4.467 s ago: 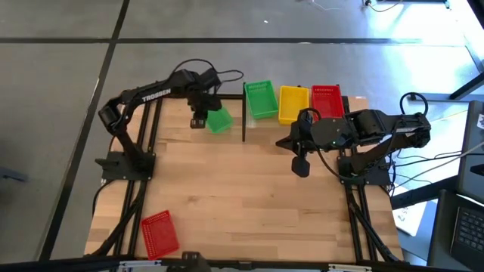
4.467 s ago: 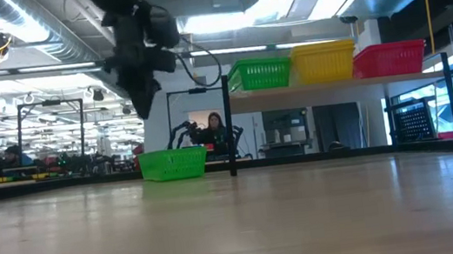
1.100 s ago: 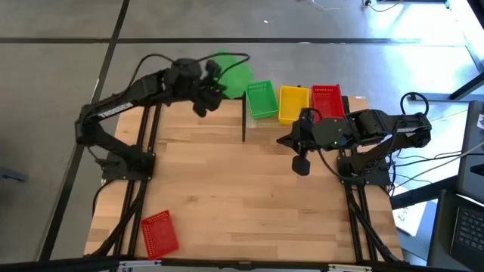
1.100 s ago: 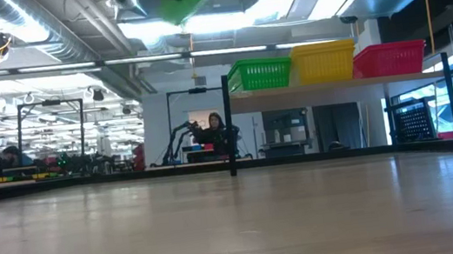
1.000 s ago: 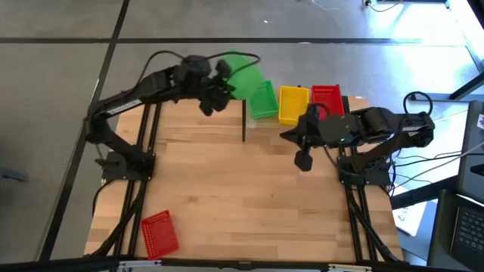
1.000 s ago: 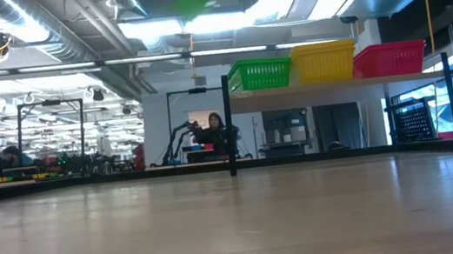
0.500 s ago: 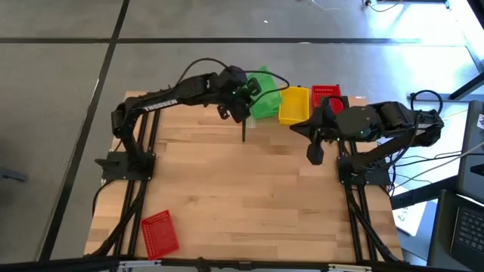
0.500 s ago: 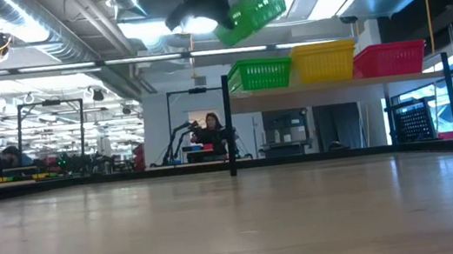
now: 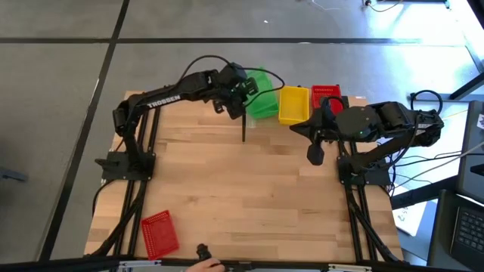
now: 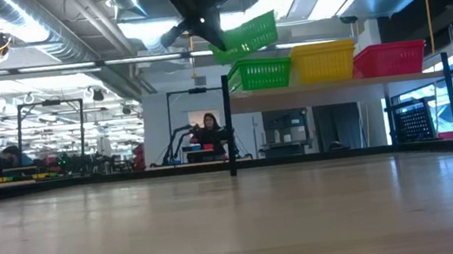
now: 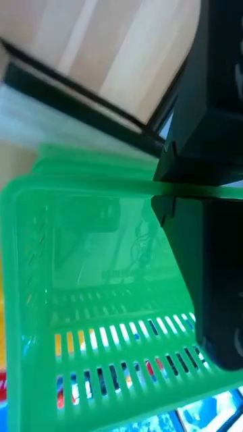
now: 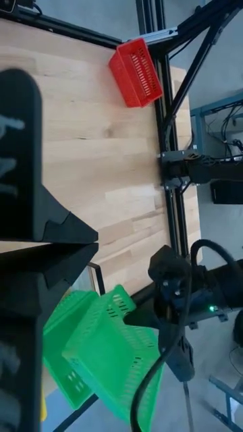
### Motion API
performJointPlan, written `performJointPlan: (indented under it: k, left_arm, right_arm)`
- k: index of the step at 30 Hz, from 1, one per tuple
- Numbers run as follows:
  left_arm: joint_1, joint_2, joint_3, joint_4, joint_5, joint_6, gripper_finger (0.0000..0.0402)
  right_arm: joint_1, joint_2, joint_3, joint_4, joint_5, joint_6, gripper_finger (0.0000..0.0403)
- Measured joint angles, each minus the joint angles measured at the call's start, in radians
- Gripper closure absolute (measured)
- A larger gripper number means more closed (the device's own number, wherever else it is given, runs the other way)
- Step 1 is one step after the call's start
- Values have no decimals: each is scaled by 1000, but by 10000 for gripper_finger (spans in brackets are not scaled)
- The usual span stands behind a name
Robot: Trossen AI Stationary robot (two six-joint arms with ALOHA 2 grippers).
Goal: Stack baskets on shelf by color
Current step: Stack the green bin on the green bins on the shelf
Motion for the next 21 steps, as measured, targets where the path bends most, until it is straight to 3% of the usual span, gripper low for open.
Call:
performJointPlan:
  k: [21]
  left_arm:
    - [2,1,-24,26,51,39,400]
  right_arm:
    - [0,0,0,1,1,-18,402]
